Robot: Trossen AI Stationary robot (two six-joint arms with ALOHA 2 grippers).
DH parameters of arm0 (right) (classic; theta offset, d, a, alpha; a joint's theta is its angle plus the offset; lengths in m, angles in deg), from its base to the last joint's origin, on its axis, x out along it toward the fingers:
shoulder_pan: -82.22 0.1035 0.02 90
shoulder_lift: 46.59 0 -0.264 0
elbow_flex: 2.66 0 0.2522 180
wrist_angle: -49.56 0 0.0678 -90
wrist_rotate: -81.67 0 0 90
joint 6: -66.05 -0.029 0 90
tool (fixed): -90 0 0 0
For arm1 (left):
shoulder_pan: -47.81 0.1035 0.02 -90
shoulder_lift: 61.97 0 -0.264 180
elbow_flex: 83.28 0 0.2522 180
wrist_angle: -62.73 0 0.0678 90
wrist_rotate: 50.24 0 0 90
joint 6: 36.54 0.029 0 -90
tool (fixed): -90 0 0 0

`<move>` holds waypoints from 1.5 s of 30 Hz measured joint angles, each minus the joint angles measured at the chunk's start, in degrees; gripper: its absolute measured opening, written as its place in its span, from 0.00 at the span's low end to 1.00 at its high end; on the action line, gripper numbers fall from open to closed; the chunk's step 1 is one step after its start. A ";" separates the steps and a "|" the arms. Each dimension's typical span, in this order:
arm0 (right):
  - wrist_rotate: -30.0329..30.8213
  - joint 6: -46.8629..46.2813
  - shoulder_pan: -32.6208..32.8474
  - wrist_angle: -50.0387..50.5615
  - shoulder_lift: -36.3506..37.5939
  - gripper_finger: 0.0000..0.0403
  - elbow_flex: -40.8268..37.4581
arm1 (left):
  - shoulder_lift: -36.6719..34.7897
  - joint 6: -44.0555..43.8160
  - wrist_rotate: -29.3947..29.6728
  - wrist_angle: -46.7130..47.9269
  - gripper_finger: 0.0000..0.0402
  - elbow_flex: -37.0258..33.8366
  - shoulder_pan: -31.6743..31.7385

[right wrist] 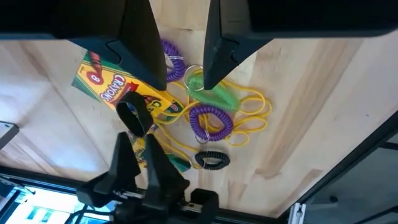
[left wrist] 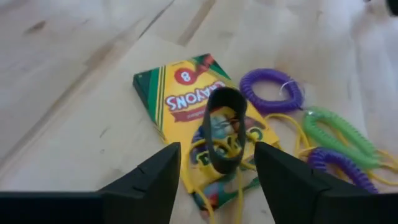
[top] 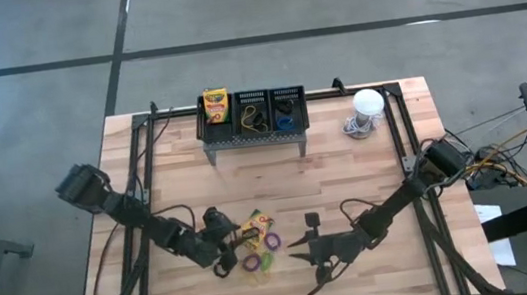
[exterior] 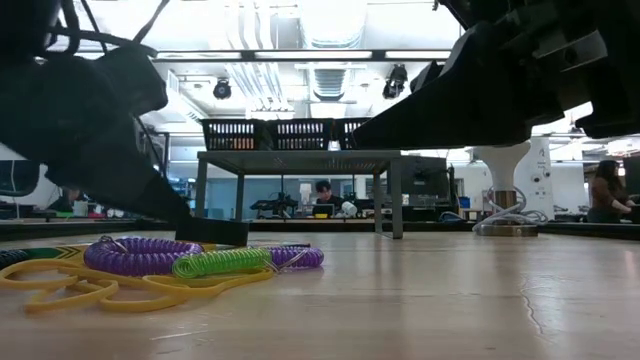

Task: Pick & Place Office Desk Supplies
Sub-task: Put the black rubber band into the middle black bin on the shelf

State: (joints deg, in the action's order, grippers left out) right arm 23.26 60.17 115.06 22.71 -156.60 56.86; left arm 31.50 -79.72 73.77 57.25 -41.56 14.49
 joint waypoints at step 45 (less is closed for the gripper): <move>-0.07 0.01 0.00 1.01 0.00 0.20 -0.02 | -3.99 31.02 -16.90 53.95 0.06 47.88 51.24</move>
State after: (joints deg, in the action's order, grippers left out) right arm 23.20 60.18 115.06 23.73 -156.60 56.84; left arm 27.51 -48.70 56.88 111.19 6.33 65.72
